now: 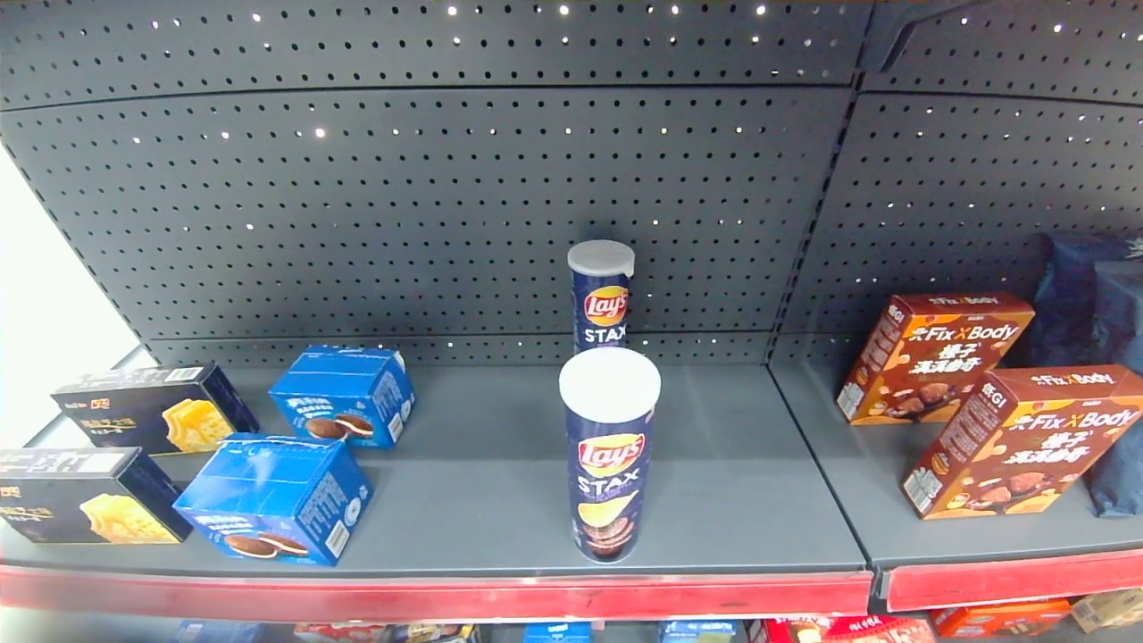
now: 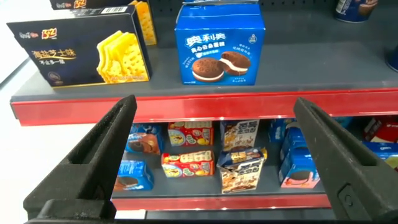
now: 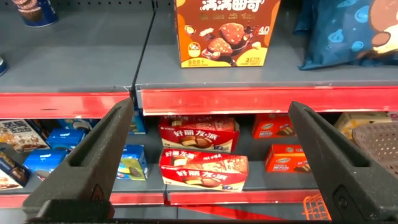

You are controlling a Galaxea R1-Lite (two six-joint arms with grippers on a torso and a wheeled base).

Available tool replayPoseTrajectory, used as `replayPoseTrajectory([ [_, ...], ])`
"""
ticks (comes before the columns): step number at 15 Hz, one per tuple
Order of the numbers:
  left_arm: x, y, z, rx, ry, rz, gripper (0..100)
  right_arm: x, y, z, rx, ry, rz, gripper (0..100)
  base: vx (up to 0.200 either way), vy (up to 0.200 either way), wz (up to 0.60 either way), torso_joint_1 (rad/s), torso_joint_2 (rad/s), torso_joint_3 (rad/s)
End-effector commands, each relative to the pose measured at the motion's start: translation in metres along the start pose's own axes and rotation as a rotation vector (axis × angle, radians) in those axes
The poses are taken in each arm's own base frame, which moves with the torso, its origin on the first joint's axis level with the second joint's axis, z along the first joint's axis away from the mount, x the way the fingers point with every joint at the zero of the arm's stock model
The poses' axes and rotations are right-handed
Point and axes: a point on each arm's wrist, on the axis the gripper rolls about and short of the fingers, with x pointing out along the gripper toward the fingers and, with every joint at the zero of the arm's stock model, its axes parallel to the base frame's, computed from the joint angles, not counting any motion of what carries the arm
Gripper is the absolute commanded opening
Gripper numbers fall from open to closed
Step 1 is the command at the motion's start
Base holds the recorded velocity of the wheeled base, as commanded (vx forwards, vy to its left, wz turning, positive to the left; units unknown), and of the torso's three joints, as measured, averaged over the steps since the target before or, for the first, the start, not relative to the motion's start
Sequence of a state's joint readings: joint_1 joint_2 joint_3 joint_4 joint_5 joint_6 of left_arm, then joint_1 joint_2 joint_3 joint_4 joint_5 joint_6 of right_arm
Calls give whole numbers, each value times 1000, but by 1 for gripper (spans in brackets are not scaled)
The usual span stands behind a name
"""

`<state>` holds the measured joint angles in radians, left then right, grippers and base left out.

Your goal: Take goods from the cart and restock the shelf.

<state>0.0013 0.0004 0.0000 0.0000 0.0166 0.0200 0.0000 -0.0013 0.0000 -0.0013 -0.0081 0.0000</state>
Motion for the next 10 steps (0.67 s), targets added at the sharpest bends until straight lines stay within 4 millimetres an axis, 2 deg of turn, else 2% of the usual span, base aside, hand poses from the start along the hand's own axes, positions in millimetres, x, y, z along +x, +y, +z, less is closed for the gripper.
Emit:
replayPoseTrajectory([
  [1, 0, 0, 0, 0, 0, 1, 100, 0, 0, 0, 0, 1, 0, 100, 0, 0, 0, 0, 0, 0],
  [10, 0, 0, 0, 0, 0, 1, 100, 0, 0, 0, 0, 1, 0, 100, 0, 0, 0, 0, 0, 0],
])
